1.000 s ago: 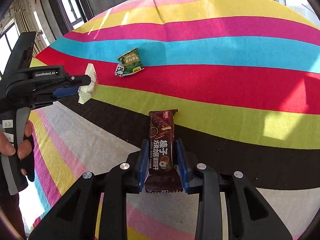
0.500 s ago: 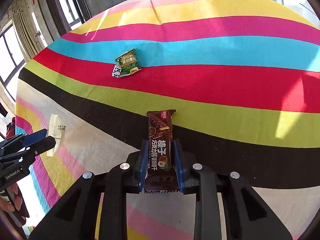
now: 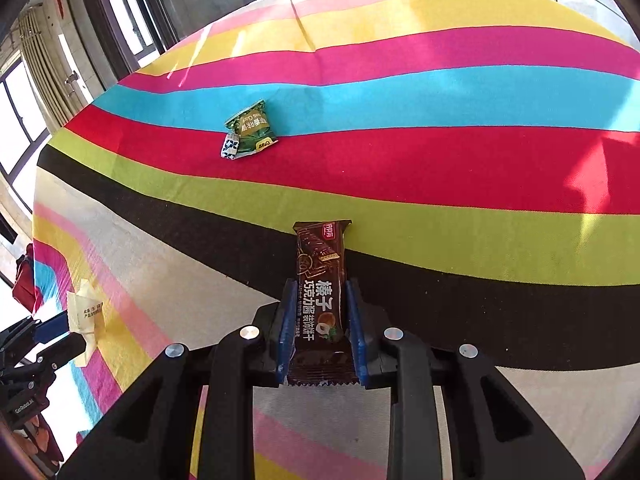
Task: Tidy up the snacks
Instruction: 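Lift both packets and carry them over the white box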
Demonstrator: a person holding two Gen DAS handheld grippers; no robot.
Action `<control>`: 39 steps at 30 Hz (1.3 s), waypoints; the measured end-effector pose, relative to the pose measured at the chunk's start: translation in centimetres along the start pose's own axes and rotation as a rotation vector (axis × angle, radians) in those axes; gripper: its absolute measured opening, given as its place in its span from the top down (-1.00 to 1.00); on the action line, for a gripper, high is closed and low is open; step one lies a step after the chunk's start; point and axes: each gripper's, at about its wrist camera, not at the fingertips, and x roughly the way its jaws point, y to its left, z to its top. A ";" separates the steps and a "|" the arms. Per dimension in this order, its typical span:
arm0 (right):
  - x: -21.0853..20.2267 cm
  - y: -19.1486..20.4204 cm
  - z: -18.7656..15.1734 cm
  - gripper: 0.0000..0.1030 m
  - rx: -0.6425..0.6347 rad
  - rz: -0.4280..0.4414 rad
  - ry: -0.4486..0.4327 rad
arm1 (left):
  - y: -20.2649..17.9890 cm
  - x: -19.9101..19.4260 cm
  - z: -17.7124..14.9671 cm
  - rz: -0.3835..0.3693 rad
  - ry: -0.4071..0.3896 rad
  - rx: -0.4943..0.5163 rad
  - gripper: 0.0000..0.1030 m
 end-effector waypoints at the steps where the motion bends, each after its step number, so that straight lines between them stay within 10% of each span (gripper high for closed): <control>1: -0.1 0.0 0.0 0.52 0.003 0.003 0.000 | 0.2 -0.3 -0.3 -0.007 0.001 0.000 0.18; 15: -7.6 6.8 -6.3 0.52 -0.007 0.121 -0.074 | 1.8 -2.3 -2.7 0.066 0.004 0.056 0.19; 39: -9.1 16.8 -10.5 0.52 -0.146 0.208 -0.053 | 4.2 -6.3 -6.8 0.118 -0.046 0.068 0.19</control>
